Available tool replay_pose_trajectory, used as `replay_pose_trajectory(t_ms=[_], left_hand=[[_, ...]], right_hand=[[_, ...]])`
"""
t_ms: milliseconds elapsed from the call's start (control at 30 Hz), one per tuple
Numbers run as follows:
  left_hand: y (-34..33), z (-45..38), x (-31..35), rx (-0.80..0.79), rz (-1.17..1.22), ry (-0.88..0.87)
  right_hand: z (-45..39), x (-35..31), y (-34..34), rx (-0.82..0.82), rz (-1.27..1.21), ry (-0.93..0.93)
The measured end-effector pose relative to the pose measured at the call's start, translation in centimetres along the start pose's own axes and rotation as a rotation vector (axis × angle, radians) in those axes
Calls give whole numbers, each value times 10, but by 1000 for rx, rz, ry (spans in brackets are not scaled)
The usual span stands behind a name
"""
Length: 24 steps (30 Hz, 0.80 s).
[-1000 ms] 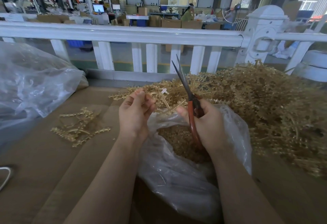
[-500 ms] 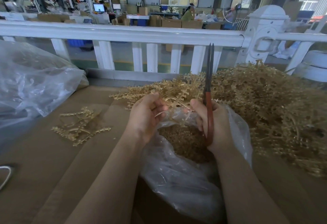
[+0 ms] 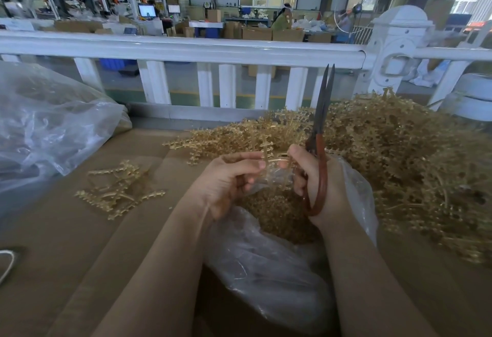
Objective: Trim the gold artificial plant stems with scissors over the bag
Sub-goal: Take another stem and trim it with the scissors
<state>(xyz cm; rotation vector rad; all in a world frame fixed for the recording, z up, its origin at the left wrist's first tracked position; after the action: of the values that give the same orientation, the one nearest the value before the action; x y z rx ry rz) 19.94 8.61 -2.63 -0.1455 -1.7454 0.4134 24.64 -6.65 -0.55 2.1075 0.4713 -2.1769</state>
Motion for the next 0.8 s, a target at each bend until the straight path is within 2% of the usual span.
replay_pose_trajectory(t_ms=[233,367,533,633,800], left_hand=[[-6,2,-1,-108,-188,-11],[2,-1,2,47,-40,-31],[20,-5,9,238,-43,-147],[21,-6,9,258,-38,-170],[13,-7,9,182,-41,-179]], right_hand=[[9,-8,1,33,111,61],[3,-4,-7,-74,-60,40],[-5,2,-7,-37,-36,18],[-8,6,-10,-35,70,25],[-9,10,-15,-56,122,13]])
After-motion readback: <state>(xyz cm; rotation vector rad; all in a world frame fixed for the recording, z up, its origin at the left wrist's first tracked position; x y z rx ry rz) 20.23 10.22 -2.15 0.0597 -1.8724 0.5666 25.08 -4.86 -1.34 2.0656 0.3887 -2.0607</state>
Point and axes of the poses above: each hand's wrist, its own z-axis away from the middle knuckle, its own y-axis out of the back of the hand, x = y × z, the point moved 8 cm from there along -z, towards the middle knuckle, and after that the axes turned 15 degrees about -y, right-handed, at the moved point
